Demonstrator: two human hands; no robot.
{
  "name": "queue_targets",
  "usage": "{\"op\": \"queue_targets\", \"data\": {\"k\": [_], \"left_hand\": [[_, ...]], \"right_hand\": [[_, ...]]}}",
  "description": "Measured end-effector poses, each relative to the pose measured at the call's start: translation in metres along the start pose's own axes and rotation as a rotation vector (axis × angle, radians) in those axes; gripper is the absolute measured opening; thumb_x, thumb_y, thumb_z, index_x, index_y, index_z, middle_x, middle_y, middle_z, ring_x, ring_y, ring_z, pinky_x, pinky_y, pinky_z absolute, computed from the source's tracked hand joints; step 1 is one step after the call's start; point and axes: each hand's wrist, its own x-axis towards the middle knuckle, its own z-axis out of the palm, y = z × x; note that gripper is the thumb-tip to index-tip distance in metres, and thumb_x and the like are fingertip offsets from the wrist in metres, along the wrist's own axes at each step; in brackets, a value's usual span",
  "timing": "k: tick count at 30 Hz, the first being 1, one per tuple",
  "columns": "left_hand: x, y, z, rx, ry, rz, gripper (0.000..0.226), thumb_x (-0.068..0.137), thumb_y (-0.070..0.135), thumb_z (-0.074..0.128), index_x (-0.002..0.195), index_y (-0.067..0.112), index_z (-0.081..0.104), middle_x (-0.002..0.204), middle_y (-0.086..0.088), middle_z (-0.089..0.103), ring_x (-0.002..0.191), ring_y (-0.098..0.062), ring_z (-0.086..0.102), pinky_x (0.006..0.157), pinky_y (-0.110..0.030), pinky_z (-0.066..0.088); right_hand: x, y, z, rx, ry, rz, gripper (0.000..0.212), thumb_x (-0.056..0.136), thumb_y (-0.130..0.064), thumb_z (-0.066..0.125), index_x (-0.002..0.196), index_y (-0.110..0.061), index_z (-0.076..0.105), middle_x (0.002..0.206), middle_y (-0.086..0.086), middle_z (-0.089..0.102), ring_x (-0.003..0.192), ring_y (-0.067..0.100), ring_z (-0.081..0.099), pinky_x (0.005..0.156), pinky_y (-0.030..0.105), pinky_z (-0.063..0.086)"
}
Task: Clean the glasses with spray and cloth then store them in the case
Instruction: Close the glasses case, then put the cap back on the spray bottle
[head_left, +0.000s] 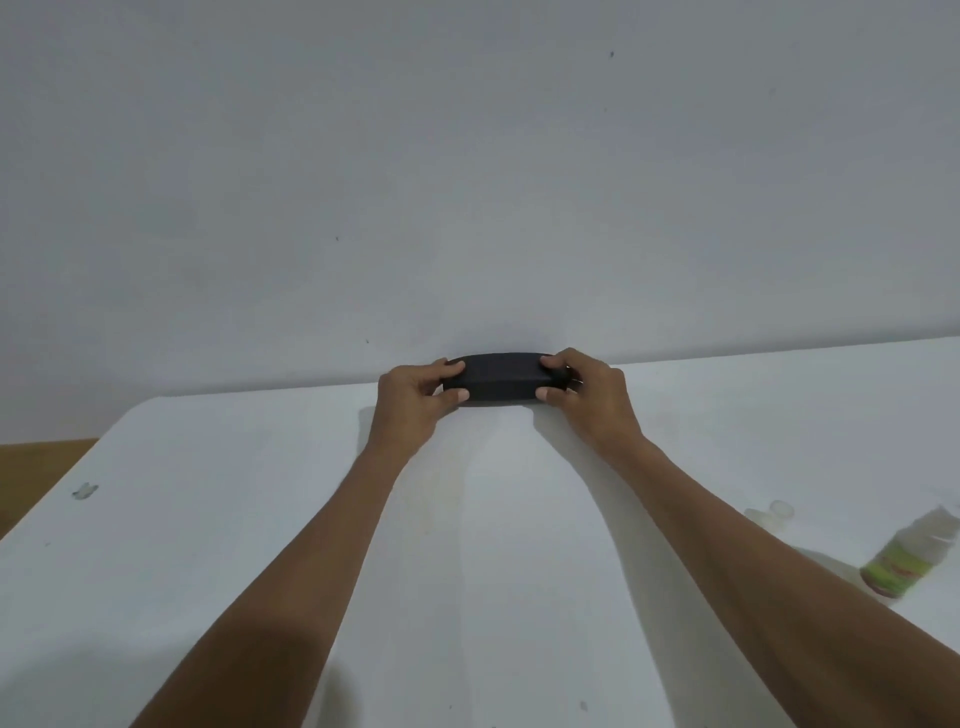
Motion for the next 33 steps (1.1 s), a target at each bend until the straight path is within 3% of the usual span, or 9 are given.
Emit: {"op": "queue_targets", "data": {"k": [4,11,14,17,19,23,25,29,33], "left_hand": [[0.006,-0.008,0.002,0.076,-0.009,0.016,0.045,0.079,-0.005,0.081,0.122,0.006,0.071,0.131,-0.011,0.066,0.123,-0.015,0.062,0.103,-0.008,0.041],[0.003,-0.014,0.007,0.169,-0.01,0.075,0.047,0.082,-0.011,0.076,0.126,0.003,0.068,0.135,-0.011,0.061,0.128,-0.016,0.056,0.099,0.002,0.034],[-0.003,-0.014,0.004,0.234,-0.007,0.102,0.051,0.083,-0.011,0.075,0.13,0.009,0.067,0.132,-0.005,0.065,0.123,-0.02,0.062,0.102,-0.007,0.041],[-0.016,-0.008,0.003,0.262,0.062,0.114,0.049,0.083,-0.003,0.078,0.129,0.015,0.07,0.122,0.004,0.071,0.113,-0.017,0.067,0.103,-0.024,0.049],[-0.03,-0.001,0.004,0.255,0.129,0.098,0.044,0.084,0.003,0.079,0.125,0.019,0.072,0.114,0.005,0.074,0.106,-0.014,0.067,0.097,-0.021,0.049],[-0.06,0.022,0.016,0.283,0.205,0.149,0.032,0.085,0.011,0.079,0.116,0.019,0.076,0.112,0.003,0.077,0.102,-0.014,0.069,0.092,-0.021,0.049],[-0.072,0.036,0.029,0.272,0.159,0.152,0.029,0.085,0.014,0.08,0.113,0.021,0.077,0.112,0.005,0.077,0.099,-0.015,0.07,0.09,-0.022,0.049],[-0.097,0.069,0.068,0.237,-0.021,0.193,0.025,0.083,0.019,0.081,0.107,0.024,0.079,0.109,0.008,0.077,0.104,-0.014,0.07,0.094,-0.039,0.056],[-0.122,0.105,0.115,0.279,-0.158,0.271,0.025,0.084,0.023,0.079,0.109,0.025,0.079,0.114,0.007,0.077,0.108,-0.013,0.07,0.1,-0.035,0.052]], "right_hand": [[0.012,0.004,0.004,-0.115,-0.008,-0.051,0.031,0.089,-0.01,0.075,0.119,-0.015,0.07,0.106,-0.006,0.066,0.098,0.016,0.06,0.083,0.021,0.042],[0.011,0.008,0.012,-0.23,0.011,-0.08,0.03,0.09,-0.007,0.071,0.12,-0.013,0.067,0.108,-0.003,0.069,0.094,0.014,0.057,0.082,0.022,0.039],[0.008,0.004,0.011,-0.259,-0.013,-0.054,0.036,0.089,-0.003,0.069,0.122,-0.015,0.066,0.116,0.003,0.071,0.103,0.022,0.063,0.081,0.022,0.038],[-0.001,-0.007,0.006,-0.263,0.001,-0.041,0.044,0.089,0.0,0.066,0.131,-0.015,0.064,0.129,0.007,0.067,0.116,0.025,0.061,0.093,0.02,0.038],[-0.014,-0.014,0.001,-0.25,0.032,-0.063,0.042,0.091,-0.002,0.067,0.131,-0.014,0.065,0.132,0.006,0.065,0.119,0.023,0.06,0.098,0.02,0.039],[-0.045,-0.026,-0.015,-0.237,0.099,-0.124,0.031,0.092,-0.008,0.066,0.121,-0.02,0.07,0.118,-0.001,0.067,0.107,0.018,0.062,0.095,0.034,0.053],[-0.06,-0.035,-0.03,-0.243,0.146,-0.153,0.027,0.093,-0.01,0.065,0.118,-0.021,0.07,0.109,-0.003,0.067,0.099,0.015,0.061,0.088,0.033,0.054],[-0.097,-0.055,-0.071,-0.287,0.247,-0.213,0.027,0.093,-0.011,0.065,0.117,-0.021,0.069,0.109,0.0,0.071,0.096,0.018,0.065,0.082,0.033,0.054],[-0.136,-0.062,-0.119,-0.347,0.407,-0.246,0.024,0.092,-0.01,0.064,0.113,-0.021,0.069,0.099,-0.001,0.07,0.092,0.02,0.064,0.076,0.038,0.054]]}}
